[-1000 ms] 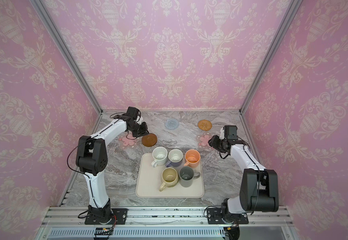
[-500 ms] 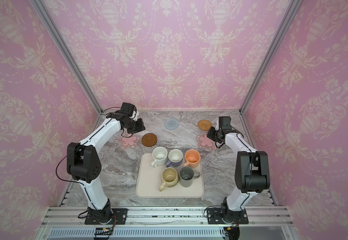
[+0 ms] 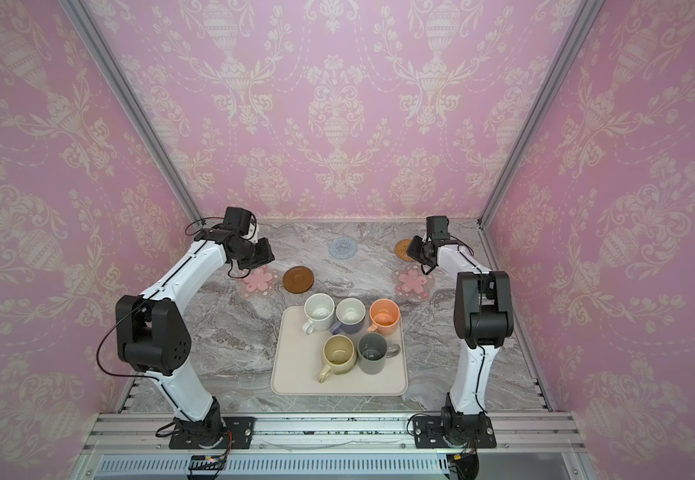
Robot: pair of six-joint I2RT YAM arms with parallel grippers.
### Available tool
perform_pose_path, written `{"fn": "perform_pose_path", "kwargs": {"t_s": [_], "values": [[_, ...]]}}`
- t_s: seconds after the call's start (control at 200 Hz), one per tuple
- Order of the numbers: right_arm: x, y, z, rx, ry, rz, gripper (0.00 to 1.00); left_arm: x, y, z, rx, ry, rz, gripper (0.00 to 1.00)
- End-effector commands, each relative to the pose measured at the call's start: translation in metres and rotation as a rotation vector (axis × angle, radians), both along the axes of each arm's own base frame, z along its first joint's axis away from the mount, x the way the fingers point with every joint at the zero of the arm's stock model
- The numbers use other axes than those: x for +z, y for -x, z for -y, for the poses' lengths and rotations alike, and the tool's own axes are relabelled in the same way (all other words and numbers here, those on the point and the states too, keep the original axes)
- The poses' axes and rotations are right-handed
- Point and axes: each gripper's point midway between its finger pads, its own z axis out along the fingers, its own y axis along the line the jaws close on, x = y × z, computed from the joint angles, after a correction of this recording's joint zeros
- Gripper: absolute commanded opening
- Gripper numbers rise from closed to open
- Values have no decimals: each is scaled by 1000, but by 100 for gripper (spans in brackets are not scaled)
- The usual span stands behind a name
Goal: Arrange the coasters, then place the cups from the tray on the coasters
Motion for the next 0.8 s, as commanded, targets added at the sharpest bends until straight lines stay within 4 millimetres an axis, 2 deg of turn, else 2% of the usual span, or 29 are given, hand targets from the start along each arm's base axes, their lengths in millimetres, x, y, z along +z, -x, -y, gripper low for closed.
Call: {"fn": "perform_pose_path", "kwargs": {"t_s": [0.0,0.165,0.435,0.791], "values": [[-1,-16,4,-40,21,-7,21,13,0,-9,13,-18,44,29],[-17,-35,6,-56,24,-28,22,12,-4,-12,25,-12,50,29],[-49,-49,6,-67,13,-73,22,6,-12,-13,33,2,48,28],[-64,-58,-1,-56,3,-96,22,-4,-19,-11,40,23,41,28]]}}
